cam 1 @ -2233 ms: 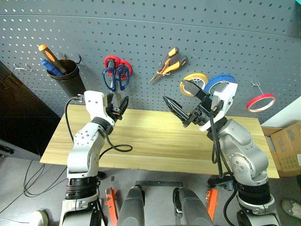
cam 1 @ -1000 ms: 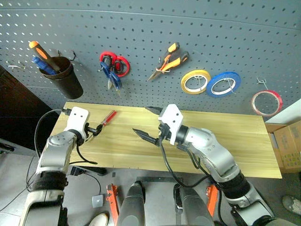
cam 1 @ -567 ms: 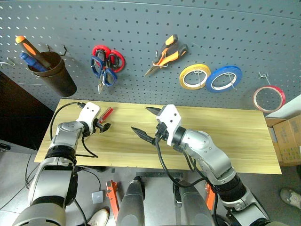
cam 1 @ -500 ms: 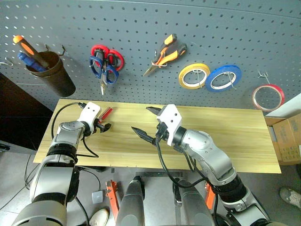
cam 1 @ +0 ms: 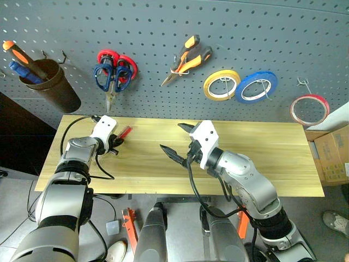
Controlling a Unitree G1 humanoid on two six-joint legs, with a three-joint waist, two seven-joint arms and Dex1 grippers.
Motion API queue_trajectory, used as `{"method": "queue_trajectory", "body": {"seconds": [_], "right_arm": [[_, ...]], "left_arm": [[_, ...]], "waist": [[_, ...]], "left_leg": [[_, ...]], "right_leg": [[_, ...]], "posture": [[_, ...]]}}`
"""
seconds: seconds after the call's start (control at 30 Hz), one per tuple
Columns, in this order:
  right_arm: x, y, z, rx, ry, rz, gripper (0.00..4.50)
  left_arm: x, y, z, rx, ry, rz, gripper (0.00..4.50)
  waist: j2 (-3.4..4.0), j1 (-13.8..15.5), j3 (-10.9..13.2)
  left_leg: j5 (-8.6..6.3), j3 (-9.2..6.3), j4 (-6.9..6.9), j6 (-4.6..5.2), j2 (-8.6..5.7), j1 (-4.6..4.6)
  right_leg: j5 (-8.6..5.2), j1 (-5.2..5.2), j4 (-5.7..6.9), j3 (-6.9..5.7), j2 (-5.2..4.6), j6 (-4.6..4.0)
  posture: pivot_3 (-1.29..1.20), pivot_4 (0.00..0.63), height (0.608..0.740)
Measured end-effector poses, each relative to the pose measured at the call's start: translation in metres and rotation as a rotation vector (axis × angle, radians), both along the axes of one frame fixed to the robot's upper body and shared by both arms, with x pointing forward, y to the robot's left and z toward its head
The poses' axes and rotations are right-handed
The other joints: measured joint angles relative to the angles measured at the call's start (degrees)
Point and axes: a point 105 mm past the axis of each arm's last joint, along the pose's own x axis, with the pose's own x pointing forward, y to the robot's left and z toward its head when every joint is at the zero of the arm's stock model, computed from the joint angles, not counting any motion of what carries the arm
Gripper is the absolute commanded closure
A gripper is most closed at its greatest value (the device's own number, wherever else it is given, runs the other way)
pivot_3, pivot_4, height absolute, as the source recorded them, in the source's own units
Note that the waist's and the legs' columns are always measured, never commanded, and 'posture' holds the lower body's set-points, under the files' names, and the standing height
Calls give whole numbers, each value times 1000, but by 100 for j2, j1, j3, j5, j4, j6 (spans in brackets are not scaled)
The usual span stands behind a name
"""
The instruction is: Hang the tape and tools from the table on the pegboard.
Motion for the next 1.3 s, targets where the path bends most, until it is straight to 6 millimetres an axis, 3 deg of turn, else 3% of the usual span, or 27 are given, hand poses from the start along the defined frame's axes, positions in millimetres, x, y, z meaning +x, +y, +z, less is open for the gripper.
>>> {"method": "queue_trajectory", "body": {"seconds": [0.37,0.63,0.73,0.8,1.0,1.13,1.3], "right_arm": [[0,0,1,-7,-9,16,0],[0,-6,6,26,-8,29,0],[-7,-3,18,125,14,96,0],[-11,-1,26,167,11,134,0],[-11,-5,35,205,3,163,0],[-6,-10,41,208,-20,159,0],[-4,-10,40,218,-25,160,0]], "left_arm": [[-10,-8,-5,-23,-18,-67,3694],[-54,-39,-21,-142,-9,-46,3694],[-61,-52,-2,-194,-102,21,3694],[-62,-59,24,-227,-212,78,3694],[-73,-58,75,-287,-464,281,3694],[-92,-49,108,-210,-632,395,3694],[-106,-44,133,-89,-759,410,3694]], "waist": [[-1,-26,-3],[-7,-21,-16],[-15,27,-24],[-40,104,-47],[-78,200,-180],[-91,268,-306],[-89,344,-432]], "left_leg": [[1,2,-3,-2,0,-3],[8,-14,-7,-14,5,-7],[21,-23,-7,-37,3,-10],[25,-26,-4,-42,1,-10],[28,-27,-4,-46,-3,-9],[30,-29,-7,-51,-3,-6],[32,-30,-8,-51,-4,21]], "right_leg": [[0,-4,1,3,-6,-1],[2,-8,5,-8,-8,-2],[3,-7,7,-14,-9,-1],[6,-3,4,-16,-8,4],[14,5,-8,-22,-10,-1],[26,5,-6,-24,-6,-21],[24,38,-24,-30,-4,-15]], "posture": [[41,361,740],[98,290,740],[130,267,740],[147,252,740],[198,203,740],[226,180,740],[248,163,740]]}}
